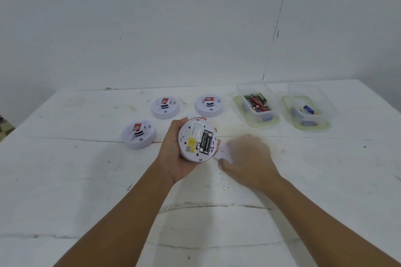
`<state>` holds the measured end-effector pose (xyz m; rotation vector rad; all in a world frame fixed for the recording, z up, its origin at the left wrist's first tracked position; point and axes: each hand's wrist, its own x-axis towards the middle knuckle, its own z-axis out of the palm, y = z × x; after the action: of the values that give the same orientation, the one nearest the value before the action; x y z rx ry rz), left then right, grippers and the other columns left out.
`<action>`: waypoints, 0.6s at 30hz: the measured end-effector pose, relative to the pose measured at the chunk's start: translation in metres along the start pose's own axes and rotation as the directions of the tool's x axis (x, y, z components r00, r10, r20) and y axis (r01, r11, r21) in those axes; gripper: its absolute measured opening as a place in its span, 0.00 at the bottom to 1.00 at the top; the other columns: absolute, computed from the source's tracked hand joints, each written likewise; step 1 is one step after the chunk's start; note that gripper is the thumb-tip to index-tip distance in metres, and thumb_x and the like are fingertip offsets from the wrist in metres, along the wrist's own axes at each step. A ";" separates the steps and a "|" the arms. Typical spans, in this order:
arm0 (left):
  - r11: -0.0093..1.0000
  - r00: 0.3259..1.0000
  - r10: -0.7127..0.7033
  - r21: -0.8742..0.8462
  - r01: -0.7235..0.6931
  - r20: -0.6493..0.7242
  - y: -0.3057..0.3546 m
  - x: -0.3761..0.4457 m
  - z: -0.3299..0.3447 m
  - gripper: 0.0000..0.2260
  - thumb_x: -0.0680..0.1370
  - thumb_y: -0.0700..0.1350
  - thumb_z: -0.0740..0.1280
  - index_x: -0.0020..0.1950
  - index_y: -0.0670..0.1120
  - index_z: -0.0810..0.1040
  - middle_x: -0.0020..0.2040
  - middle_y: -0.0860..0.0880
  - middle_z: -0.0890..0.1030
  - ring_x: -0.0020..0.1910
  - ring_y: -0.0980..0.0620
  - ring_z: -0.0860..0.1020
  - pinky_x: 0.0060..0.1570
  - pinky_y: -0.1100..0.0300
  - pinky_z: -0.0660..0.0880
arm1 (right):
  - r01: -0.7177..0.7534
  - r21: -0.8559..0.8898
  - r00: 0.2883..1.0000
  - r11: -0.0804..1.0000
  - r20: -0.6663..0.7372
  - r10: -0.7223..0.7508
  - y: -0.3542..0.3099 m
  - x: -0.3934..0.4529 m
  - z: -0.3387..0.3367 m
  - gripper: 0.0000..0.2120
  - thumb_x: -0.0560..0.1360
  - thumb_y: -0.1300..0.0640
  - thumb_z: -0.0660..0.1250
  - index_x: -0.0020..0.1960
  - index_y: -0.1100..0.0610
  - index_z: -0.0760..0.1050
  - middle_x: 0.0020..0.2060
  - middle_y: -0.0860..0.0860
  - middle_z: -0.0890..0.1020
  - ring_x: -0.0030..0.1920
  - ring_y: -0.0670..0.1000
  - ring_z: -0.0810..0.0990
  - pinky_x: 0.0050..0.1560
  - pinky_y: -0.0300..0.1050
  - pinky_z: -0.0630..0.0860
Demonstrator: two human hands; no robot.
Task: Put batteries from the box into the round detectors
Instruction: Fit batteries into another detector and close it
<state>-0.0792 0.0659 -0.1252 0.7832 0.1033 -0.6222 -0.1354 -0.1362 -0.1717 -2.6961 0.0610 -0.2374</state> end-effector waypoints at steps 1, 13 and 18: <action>1.000 1.000 -0.008 -0.009 0.008 0.013 -0.002 0.001 0.001 0.16 0.80 0.54 0.63 0.58 0.45 0.81 0.62 0.37 0.79 0.59 0.33 0.78 0.73 0.40 0.67 | -0.027 0.058 1.000 0.998 -0.007 0.027 -0.001 0.000 -0.003 0.28 0.70 0.31 0.64 0.64 0.45 0.76 0.56 0.44 0.73 0.59 0.50 0.72 0.64 0.50 0.68; 0.999 0.998 0.020 -0.028 -0.018 0.063 -0.008 0.006 0.005 0.16 0.79 0.54 0.62 0.58 0.48 0.82 0.55 0.41 0.82 0.55 0.40 0.79 0.58 0.46 0.75 | 0.248 0.406 0.940 0.879 -0.319 -0.118 -0.037 0.002 -0.029 0.10 0.75 0.46 0.71 0.56 0.45 0.81 0.47 0.42 0.79 0.50 0.43 0.76 0.54 0.47 0.75; 0.999 0.995 0.038 -0.021 -0.036 0.093 0.001 0.007 0.009 0.15 0.79 0.54 0.61 0.57 0.48 0.82 0.54 0.41 0.81 0.53 0.40 0.80 0.52 0.49 0.75 | 0.288 0.337 0.929 0.896 -0.327 -0.176 -0.041 0.009 -0.029 0.16 0.72 0.41 0.72 0.57 0.44 0.84 0.48 0.41 0.82 0.49 0.43 0.77 0.55 0.57 0.76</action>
<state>-0.0746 0.0572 -0.1203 0.7353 0.0095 -0.6207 -0.1314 -0.1118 -0.1275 -2.2580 -0.2070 -0.6489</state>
